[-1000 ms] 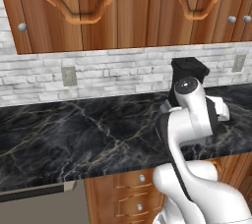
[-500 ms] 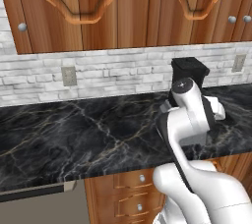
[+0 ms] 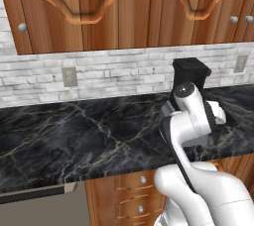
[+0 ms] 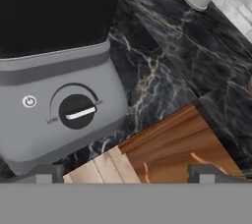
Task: Open the blender lid, put the apple in the blender, close the lid, and start the blender.
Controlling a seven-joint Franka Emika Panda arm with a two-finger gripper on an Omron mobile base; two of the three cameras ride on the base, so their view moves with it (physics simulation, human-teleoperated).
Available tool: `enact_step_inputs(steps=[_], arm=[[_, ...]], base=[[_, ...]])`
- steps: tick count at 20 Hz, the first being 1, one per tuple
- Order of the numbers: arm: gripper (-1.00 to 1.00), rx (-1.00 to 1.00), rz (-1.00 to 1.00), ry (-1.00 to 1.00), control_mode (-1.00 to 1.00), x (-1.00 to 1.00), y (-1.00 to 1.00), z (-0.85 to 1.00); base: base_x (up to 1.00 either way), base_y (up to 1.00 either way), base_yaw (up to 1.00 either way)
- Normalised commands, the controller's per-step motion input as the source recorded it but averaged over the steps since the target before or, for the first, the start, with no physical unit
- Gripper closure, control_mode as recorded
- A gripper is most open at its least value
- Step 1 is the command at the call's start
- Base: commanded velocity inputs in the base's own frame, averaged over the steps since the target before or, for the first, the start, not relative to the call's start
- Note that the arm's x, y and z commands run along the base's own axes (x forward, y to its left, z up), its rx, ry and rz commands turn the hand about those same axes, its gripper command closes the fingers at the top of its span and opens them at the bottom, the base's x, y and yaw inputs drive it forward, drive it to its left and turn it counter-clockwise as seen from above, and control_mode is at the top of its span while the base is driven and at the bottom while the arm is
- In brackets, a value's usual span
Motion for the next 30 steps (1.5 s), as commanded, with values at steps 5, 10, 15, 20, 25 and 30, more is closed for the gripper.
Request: enact_step_inputs(steps=[5,10,15,20,25,30], arm=[[-1.0,0.0,0.0,0.0,-1.0,0.27,0.0,-0.26],[-1.0,0.0,0.0,0.0,-1.0,0.27,0.0,-0.13],[-1.0,0.0,0.0,0.0,-1.0,0.3,0.0,-0.02],[-1.0,0.0,0.0,0.0,-1.0,0.21,-0.03,-0.05],[-1.0,0.0,0.0,0.0,-1.0,0.25,-0.04,-0.16],[-1.0,0.0,0.0,0.0,-1.0,0.25,-0.11,-0.31]], base=[[0.0,0.0,0.0],[0.0,0.0,0.0],[0.0,0.0,0.0],[0.0,0.0,0.0],[0.0,0.0,0.0],[0.0,0.0,0.0]])
